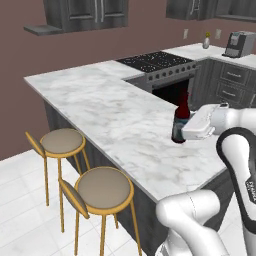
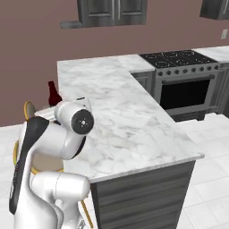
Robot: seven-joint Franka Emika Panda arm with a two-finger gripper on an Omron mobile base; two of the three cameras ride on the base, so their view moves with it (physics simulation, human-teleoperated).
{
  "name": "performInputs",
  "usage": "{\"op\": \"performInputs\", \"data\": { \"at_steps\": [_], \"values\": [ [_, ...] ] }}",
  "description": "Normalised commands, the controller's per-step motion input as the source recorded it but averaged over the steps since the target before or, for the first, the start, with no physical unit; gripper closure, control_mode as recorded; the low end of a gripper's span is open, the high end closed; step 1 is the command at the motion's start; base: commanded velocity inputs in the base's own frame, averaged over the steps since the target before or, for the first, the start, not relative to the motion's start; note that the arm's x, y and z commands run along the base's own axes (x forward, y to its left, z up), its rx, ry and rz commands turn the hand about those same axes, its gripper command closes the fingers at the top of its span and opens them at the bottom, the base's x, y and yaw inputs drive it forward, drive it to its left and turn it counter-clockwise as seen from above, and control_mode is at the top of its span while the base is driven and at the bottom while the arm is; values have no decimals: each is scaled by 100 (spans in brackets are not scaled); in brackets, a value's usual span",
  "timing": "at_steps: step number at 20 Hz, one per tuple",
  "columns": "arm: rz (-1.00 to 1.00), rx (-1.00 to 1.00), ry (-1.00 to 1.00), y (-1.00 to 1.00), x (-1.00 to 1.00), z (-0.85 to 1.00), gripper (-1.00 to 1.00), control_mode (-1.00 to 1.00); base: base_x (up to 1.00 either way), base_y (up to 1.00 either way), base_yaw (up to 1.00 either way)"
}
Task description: Get the candle and the beer from the cabinet and move them to the dining counter.
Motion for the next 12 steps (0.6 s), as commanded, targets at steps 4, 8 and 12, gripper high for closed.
{"op": "performInputs", "data": {
  "at_steps": [4, 8, 12],
  "values": [
    [20, 0, -9, -53, 3, -31, 100, -100, 0, 0, 0],
    [15, -2, -4, -28, 2, -25, 100, -100, 0, 0, 0],
    [13, -5, 2, -3, 17, -30, 100, -100, 0, 0, 0]
  ]
}}
